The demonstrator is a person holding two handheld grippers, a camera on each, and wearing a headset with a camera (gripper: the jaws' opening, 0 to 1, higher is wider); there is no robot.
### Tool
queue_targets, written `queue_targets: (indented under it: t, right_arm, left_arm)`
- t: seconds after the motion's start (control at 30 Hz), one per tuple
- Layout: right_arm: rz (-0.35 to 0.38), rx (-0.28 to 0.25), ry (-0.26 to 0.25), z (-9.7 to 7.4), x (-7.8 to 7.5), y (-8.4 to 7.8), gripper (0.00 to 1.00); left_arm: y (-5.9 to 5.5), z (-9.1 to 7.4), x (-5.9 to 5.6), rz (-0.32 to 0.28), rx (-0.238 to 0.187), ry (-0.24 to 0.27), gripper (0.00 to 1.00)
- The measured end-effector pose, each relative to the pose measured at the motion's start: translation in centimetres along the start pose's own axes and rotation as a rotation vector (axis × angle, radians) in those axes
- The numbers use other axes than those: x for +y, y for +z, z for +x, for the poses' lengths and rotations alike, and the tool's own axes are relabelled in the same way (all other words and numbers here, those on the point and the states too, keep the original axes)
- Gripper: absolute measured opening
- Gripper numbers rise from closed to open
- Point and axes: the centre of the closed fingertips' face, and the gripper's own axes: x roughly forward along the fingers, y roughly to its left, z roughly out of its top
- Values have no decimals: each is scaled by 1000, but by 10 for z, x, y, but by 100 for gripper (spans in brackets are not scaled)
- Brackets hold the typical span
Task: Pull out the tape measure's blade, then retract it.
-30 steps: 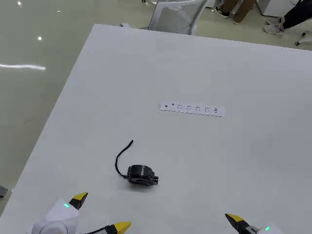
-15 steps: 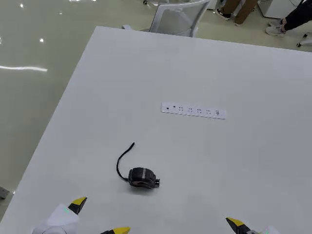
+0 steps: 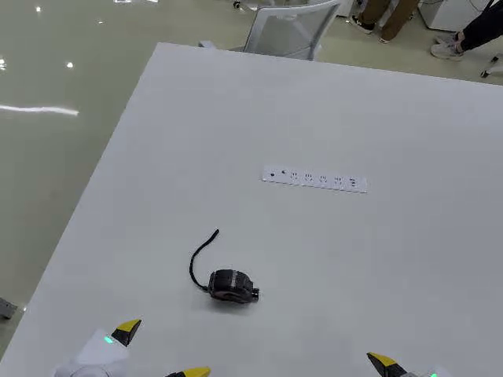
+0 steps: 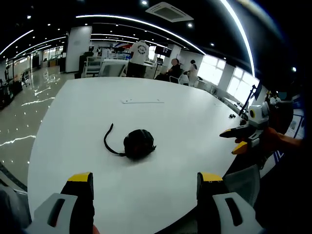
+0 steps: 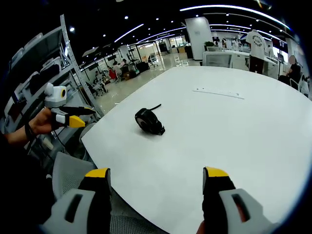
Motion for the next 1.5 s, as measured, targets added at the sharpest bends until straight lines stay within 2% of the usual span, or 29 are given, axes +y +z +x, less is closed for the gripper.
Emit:
queue_targets:
  t: [0.3, 0.6, 0.83, 1.1, 1.5]
  right_arm:
    - [1, 0, -2, 0, 1, 0, 78]
    - [-1, 17, -7, 1, -4, -5, 77]
    - [-24, 44, -6, 9, -12, -5, 74]
    - [-61, 58, 13, 21, -15, 4, 73]
    - [-96, 97, 34, 33, -23, 6, 69]
  left_arm:
    - [1, -1, 1, 0, -4, 1, 84]
    - [0, 3, 1, 12, 11, -7, 84]
    - [2, 11, 2, 44, 35, -14, 84]
    - [5, 25, 0, 73, 57, -33, 83]
    - [15, 39, 3, 118, 76, -49, 81]
